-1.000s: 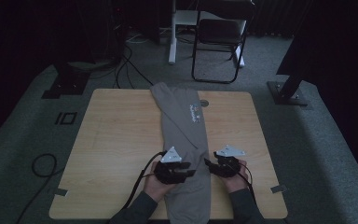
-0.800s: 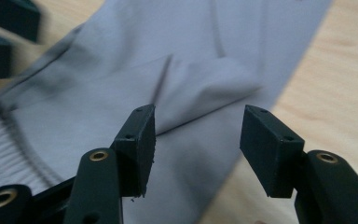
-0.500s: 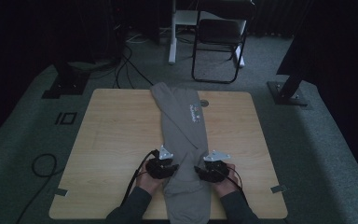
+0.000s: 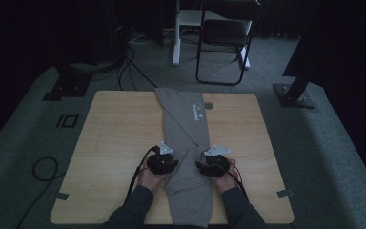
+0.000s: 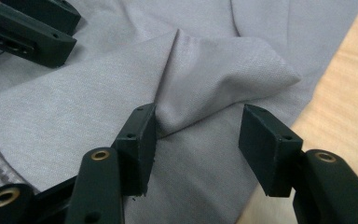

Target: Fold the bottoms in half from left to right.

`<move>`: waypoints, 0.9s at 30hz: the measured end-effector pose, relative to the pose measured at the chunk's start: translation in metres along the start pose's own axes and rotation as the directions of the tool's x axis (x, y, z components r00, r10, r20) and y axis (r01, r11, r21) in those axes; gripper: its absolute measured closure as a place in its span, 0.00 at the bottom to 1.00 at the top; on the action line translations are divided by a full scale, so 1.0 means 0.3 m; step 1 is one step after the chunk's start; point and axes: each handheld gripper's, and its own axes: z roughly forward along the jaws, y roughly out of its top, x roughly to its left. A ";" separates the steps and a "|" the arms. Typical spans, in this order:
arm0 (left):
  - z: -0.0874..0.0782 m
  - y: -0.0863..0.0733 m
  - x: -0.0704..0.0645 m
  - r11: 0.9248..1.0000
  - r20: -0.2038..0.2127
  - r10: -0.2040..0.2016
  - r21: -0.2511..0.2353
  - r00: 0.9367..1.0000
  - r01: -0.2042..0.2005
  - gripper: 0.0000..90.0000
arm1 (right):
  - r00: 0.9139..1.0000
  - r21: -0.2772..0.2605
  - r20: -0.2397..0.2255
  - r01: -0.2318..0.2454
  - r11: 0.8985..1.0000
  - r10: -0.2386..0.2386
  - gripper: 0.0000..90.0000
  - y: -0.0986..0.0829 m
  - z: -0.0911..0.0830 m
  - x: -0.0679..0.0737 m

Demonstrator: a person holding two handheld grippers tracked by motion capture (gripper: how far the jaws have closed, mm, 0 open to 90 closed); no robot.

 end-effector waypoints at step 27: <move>0.008 0.092 0.091 0.998 -0.032 -0.067 -0.005 0.997 0.067 0.69 | 1.000 -0.015 0.026 -0.015 1.000 0.015 0.57 0.094 0.046 -0.055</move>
